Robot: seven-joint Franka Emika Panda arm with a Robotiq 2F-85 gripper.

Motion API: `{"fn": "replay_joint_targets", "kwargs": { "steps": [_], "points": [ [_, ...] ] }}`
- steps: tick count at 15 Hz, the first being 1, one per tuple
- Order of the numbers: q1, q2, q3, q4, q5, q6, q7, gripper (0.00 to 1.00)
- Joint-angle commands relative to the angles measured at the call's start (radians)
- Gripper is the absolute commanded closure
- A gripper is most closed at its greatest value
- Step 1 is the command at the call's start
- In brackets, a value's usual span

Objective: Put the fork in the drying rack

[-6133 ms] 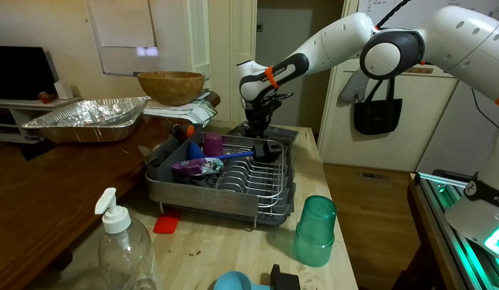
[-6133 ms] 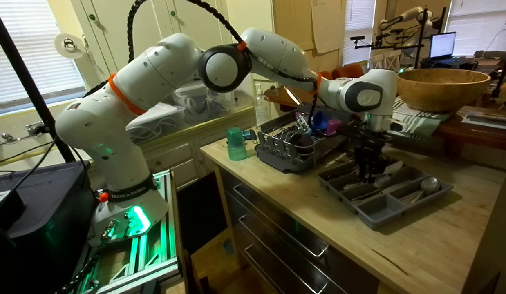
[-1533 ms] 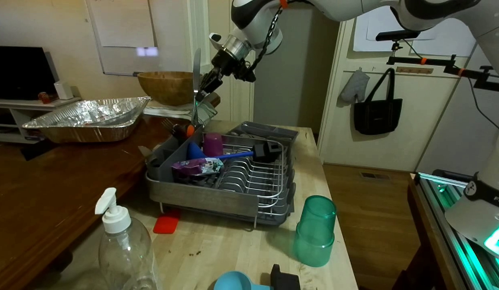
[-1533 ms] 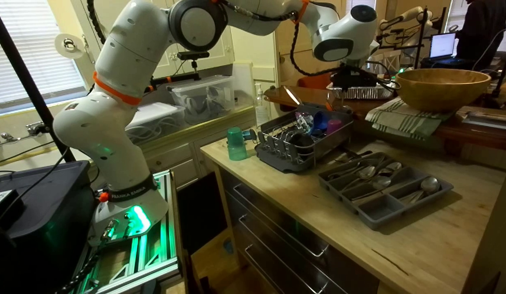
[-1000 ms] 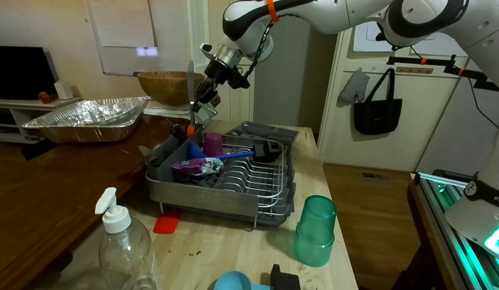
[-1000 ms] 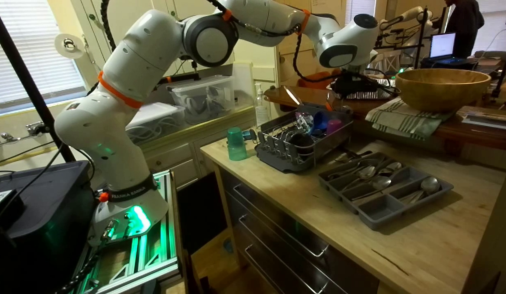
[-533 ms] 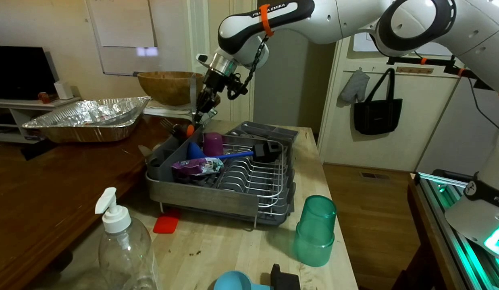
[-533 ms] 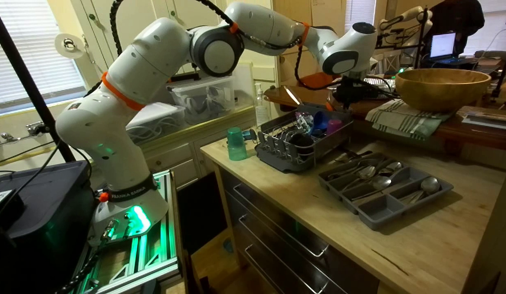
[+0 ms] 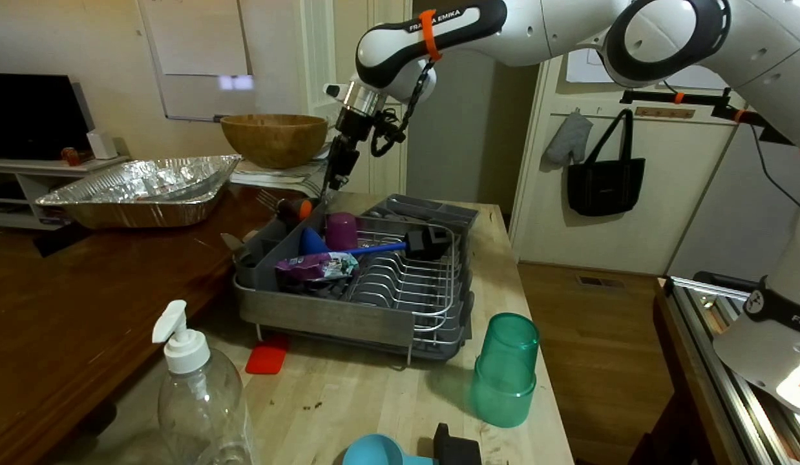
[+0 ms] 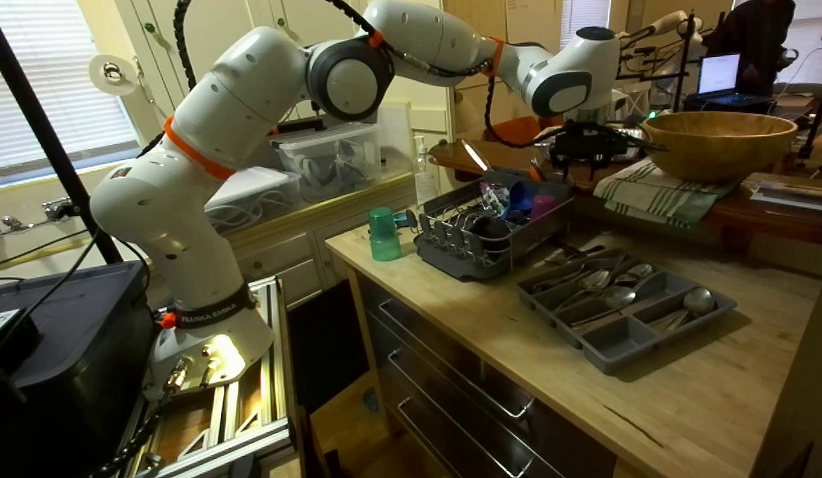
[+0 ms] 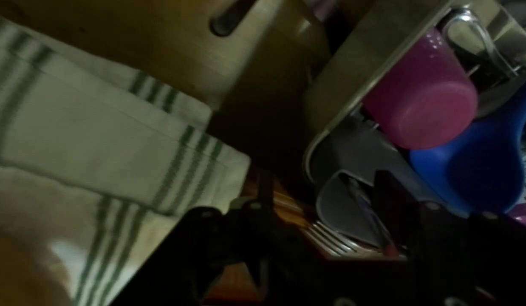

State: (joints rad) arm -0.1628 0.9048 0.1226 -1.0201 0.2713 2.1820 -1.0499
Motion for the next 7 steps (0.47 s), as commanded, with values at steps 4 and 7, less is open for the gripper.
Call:
{"fn": "replay_joint_targets", "kwargs": {
  "steps": [4,7],
  "points": [
    [-0.022,-0.175,-0.148,-0.205,-0.155,0.118,0.229,0.0],
    [-0.052,-0.144,-0.127,-0.148,-0.173,0.104,0.232,0.0]
  ]
}}
